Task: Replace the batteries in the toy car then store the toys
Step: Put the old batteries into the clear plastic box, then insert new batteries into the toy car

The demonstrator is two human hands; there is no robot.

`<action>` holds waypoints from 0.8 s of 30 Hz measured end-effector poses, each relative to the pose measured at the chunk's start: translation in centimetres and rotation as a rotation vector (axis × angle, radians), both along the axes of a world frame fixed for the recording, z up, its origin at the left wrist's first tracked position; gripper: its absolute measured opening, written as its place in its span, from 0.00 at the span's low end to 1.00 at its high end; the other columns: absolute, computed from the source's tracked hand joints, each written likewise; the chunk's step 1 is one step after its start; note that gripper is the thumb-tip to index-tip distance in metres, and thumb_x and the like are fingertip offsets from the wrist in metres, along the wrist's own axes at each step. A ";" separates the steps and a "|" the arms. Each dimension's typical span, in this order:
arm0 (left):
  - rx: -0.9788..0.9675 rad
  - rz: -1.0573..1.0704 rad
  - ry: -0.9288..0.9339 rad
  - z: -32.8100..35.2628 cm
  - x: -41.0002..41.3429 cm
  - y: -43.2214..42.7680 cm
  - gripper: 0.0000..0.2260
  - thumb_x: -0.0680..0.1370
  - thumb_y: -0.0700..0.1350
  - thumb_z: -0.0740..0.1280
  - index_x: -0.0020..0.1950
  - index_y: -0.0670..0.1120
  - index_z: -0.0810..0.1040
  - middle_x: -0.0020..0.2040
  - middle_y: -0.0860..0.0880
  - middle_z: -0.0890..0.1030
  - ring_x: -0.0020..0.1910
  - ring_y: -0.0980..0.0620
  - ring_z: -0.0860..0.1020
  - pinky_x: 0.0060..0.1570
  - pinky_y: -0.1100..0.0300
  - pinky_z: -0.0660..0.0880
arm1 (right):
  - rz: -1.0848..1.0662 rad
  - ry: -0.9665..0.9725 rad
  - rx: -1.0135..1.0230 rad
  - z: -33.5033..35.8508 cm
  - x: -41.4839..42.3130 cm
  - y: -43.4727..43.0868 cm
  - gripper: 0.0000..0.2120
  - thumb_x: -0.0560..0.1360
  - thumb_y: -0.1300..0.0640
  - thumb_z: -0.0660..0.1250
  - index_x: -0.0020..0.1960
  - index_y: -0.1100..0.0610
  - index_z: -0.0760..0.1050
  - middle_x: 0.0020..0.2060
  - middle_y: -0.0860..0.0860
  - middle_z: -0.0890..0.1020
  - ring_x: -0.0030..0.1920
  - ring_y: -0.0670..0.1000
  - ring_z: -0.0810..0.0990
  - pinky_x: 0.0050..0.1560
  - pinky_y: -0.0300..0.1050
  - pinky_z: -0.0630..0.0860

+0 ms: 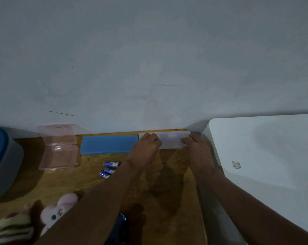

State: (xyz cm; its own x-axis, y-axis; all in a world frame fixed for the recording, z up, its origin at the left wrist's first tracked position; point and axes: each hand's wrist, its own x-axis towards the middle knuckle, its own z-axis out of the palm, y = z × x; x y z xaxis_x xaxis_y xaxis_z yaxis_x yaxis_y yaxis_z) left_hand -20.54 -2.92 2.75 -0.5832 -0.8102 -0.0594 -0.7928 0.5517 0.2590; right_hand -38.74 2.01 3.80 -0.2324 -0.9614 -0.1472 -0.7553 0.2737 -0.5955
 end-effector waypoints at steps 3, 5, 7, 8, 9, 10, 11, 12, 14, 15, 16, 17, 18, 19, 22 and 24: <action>0.021 0.016 -0.012 0.4 0.0 0.2 0.14 0.81 0.39 0.61 0.67 0.43 0.73 0.67 0.45 0.73 0.65 0.46 0.69 0.58 0.55 0.71 | 0.091 0.151 0.033 0.1 0.0 0.4 0.21 0.77 0.50 0.65 0.68 0.53 0.70 0.68 0.54 0.72 0.66 0.56 0.72 0.67 0.55 0.71; 0.020 0.021 -0.006 0.8 0.0 0.5 0.16 0.81 0.39 0.60 0.69 0.43 0.72 0.69 0.45 0.72 0.67 0.46 0.69 0.61 0.55 0.71 | 0.123 0.174 0.055 0.4 0.0 0.7 0.24 0.77 0.47 0.64 0.70 0.52 0.67 0.70 0.54 0.70 0.68 0.56 0.70 0.70 0.55 0.68; 0.031 0.023 -0.003 1.3 0.2 1.1 0.18 0.82 0.40 0.59 0.73 0.45 0.68 0.74 0.45 0.68 0.71 0.46 0.66 0.66 0.54 0.68 | 0.162 0.205 0.061 0.8 0.1 1.1 0.27 0.77 0.46 0.64 0.72 0.52 0.64 0.72 0.54 0.68 0.70 0.56 0.68 0.71 0.55 0.66; 0.040 0.031 0.005 1.5 0.5 1.4 0.19 0.83 0.41 0.59 0.74 0.45 0.66 0.75 0.46 0.65 0.73 0.46 0.64 0.68 0.54 0.66 | 0.188 0.237 0.066 1.2 0.2 1.5 0.27 0.77 0.45 0.63 0.73 0.52 0.62 0.72 0.54 0.67 0.70 0.56 0.67 0.71 0.55 0.66; 0.045 0.042 0.019 1.9 0.8 1.8 0.20 0.83 0.43 0.58 0.76 0.46 0.64 0.76 0.46 0.64 0.74 0.46 0.63 0.69 0.53 0.64 | 0.193 0.268 0.055 1.7 0.3 1.8 0.27 0.78 0.45 0.61 0.74 0.51 0.61 0.73 0.54 0.66 0.71 0.57 0.67 0.71 0.54 0.66; 0.047 0.054 0.034 2.2 1.1 2.3 0.21 0.83 0.45 0.58 0.76 0.47 0.63 0.77 0.46 0.63 0.75 0.46 0.62 0.71 0.53 0.62 | 0.189 0.287 0.044 2.0 0.3 2.3 0.26 0.79 0.45 0.59 0.74 0.51 0.60 0.73 0.54 0.65 0.71 0.57 0.67 0.71 0.54 0.66; 0.045 0.068 0.050 2.7 1.5 2.9 0.21 0.83 0.47 0.58 0.77 0.48 0.62 0.77 0.46 0.63 0.75 0.46 0.62 0.71 0.53 0.61 | 0.188 0.301 0.033 2.9 0.7 2.8 0.25 0.80 0.45 0.58 0.74 0.50 0.60 0.74 0.53 0.65 0.71 0.57 0.66 0.70 0.54 0.65; 0.041 0.085 0.066 3.2 2.0 3.7 0.22 0.83 0.48 0.58 0.77 0.48 0.62 0.77 0.46 0.63 0.75 0.46 0.62 0.72 0.53 0.60 | 0.185 0.308 0.042 3.6 1.1 3.4 0.25 0.80 0.45 0.56 0.75 0.51 0.59 0.74 0.53 0.64 0.72 0.57 0.66 0.71 0.53 0.64; 0.028 0.140 0.098 4.3 3.1 5.7 0.23 0.82 0.51 0.59 0.77 0.49 0.62 0.76 0.46 0.64 0.74 0.45 0.62 0.72 0.53 0.60 | 0.177 0.243 0.059 4.9 2.3 4.9 0.24 0.81 0.45 0.55 0.74 0.53 0.61 0.73 0.54 0.65 0.72 0.55 0.66 0.71 0.49 0.62; 0.012 0.165 0.110 4.9 3.7 6.9 0.23 0.82 0.52 0.59 0.77 0.49 0.62 0.76 0.46 0.64 0.74 0.45 0.63 0.72 0.52 0.61 | 0.189 0.182 0.082 5.6 3.1 6.0 0.24 0.80 0.45 0.56 0.73 0.54 0.62 0.73 0.53 0.66 0.72 0.54 0.66 0.71 0.48 0.61; -0.002 0.181 0.115 5.4 4.3 8.1 0.24 0.82 0.53 0.60 0.76 0.49 0.63 0.75 0.45 0.65 0.73 0.45 0.64 0.72 0.52 0.62 | 0.204 0.110 0.090 6.0 3.8 7.3 0.26 0.79 0.44 0.58 0.72 0.54 0.62 0.72 0.53 0.67 0.71 0.53 0.65 0.72 0.48 0.60; -0.007 0.202 0.117 5.9 4.9 9.5 0.24 0.81 0.53 0.60 0.76 0.48 0.64 0.74 0.44 0.67 0.72 0.44 0.66 0.71 0.51 0.63 | 0.216 0.040 0.096 6.3 4.4 8.7 0.26 0.78 0.43 0.60 0.72 0.54 0.62 0.71 0.53 0.67 0.71 0.53 0.65 0.72 0.49 0.59; -0.007 0.228 0.124 6.4 5.5 11.0 0.24 0.81 0.54 0.61 0.75 0.47 0.67 0.73 0.44 0.68 0.70 0.44 0.68 0.69 0.51 0.65 | 0.231 0.002 0.090 6.4 5.0 10.1 0.26 0.78 0.44 0.61 0.71 0.54 0.63 0.71 0.54 0.67 0.70 0.53 0.66 0.72 0.50 0.60; -0.010 0.260 0.138 6.7 6.2 12.5 0.24 0.79 0.55 0.61 0.73 0.46 0.69 0.71 0.43 0.71 0.68 0.43 0.71 0.67 0.51 0.68 | 0.261 0.016 0.072 6.2 5.5 11.3 0.25 0.79 0.45 0.60 0.71 0.55 0.63 0.71 0.55 0.67 0.70 0.55 0.66 0.72 0.52 0.61; -0.008 0.384 0.217 7.0 8.7 17.4 0.24 0.76 0.56 0.62 0.66 0.43 0.76 0.64 0.42 0.76 0.61 0.41 0.76 0.60 0.48 0.75 | 0.338 0.061 0.042 5.8 7.0 14.9 0.22 0.80 0.45 0.58 0.70 0.54 0.64 0.69 0.54 0.70 0.67 0.56 0.70 0.66 0.51 0.67; 0.042 0.478 0.233 7.2 10.4 20.5 0.21 0.78 0.54 0.65 0.68 0.46 0.75 0.65 0.44 0.76 0.62 0.43 0.76 0.60 0.49 0.74 | 0.378 0.040 0.031 6.1 8.4 17.1 0.19 0.79 0.44 0.59 0.66 0.52 0.68 0.64 0.52 0.75 0.62 0.54 0.74 0.61 0.50 0.71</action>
State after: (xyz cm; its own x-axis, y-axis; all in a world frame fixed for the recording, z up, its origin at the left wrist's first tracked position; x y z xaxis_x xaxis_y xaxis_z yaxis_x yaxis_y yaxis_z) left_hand -10.18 17.58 9.97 -0.1512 -0.9885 -0.0106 -0.8718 0.1282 0.4728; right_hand -30.35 19.12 9.86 0.1321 -0.9756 -0.1756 -0.8289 -0.0115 -0.5593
